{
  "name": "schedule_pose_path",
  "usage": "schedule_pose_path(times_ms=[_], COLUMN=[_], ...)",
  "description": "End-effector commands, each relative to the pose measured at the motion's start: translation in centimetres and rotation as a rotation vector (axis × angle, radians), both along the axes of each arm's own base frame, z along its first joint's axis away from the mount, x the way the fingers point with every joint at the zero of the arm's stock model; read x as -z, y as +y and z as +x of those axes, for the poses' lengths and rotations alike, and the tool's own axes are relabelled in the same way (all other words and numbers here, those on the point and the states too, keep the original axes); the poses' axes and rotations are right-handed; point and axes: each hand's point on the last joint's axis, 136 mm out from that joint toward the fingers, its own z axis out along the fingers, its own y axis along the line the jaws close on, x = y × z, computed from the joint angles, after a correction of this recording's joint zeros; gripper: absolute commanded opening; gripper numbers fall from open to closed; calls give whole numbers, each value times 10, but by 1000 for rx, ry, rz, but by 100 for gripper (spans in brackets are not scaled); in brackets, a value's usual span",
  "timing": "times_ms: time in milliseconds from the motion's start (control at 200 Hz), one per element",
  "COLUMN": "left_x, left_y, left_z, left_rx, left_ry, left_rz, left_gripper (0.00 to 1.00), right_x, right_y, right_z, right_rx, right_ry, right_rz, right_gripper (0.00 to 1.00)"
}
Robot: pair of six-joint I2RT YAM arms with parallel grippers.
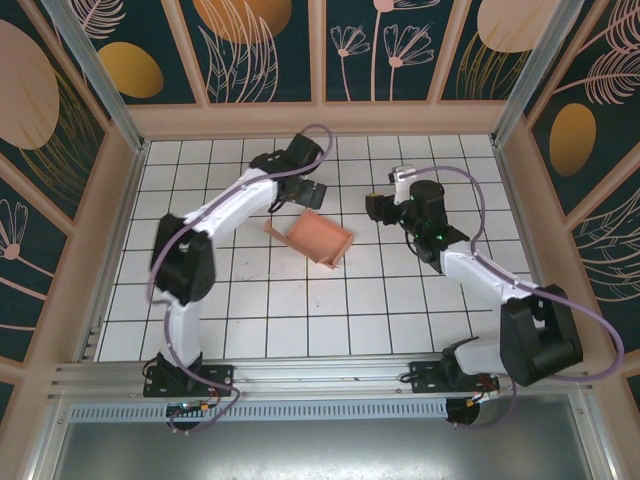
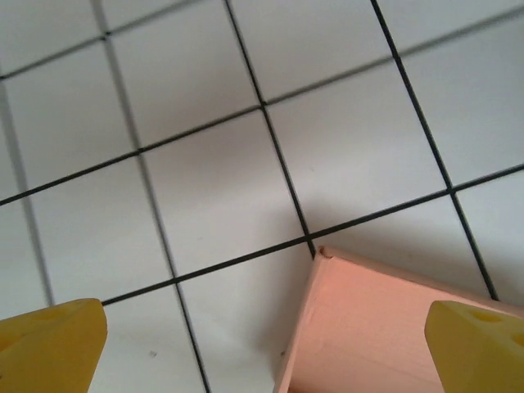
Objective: Fold the paper box
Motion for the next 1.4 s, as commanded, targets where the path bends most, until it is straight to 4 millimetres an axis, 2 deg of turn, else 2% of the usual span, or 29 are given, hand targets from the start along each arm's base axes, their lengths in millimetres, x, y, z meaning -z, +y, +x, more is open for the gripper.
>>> schedule_pose_path(times_ms=[0,100,130,150,205,330,445,551,626,676,691,766,896,951,1091,1141,1221,1311,1366,1396], left_x=[-69,-100,-105,-106,-117,-124,-119,-116,-115,-115,-114,-112,-105,-101,-96,-95,-95,-80,-73,-59], left_y=[19,44,50,56,67,79,77,71,65,63,62,59,51,47,40,39,42,69,87,98], left_z=[17,-4,-11,-15,-26,-37,-39,-39,-38,-37,-36,-33,-28,-25,-22,-22,-21,-27,-38,-47], left_rx=[-132,-186,-197,-211,-237,-255,-249,-222,-197,-191,-190,-175,-156,-148,-124,-123,-156,-317,-397,-437], left_ry=[-296,-437,-470,-484,-531,-558,-540,-525,-523,-524,-522,-513,-493,-484,-470,-471,-479,-465,-470,-454], left_rz=[-229,-321,-340,-345,-376,-390,-392,-406,-422,-430,-429,-426,-427,-427,-441,-449,-461,-444,-444,-435], left_gripper=[99,99,99,99,99,99,99,99,99,99,99,99,99,99,99,99,99,99,99,99], right_x=[15,39,45,49,61,91,108,115,117,117,118,115,111,105,72,72,86,101,106,108], right_y=[41,68,70,81,94,112,110,93,71,64,48,18,-27,-39,-50,-52,-53,-41,-30,-22], right_z=[-8,-6,-1,-4,-1,11,27,39,45,42,47,46,36,30,16,15,17,20,21,21], right_rx=[-147,-172,-167,-187,-200,-189,-125,-39,37,73,111,195,289,295,267,258,256,204,156,128], right_ry=[77,122,137,146,181,260,299,312,338,352,360,373,393,378,273,285,335,391,404,407], right_rz=[-37,-122,-136,-142,-149,-173,-206,-240,-233,-220,-210,-164,-73,-43,53,66,31,8,-9,-23], right_gripper=[73,74,74,74,74,74,72,72,71,71,70,70,70,70,69,70,70,71,70,70])
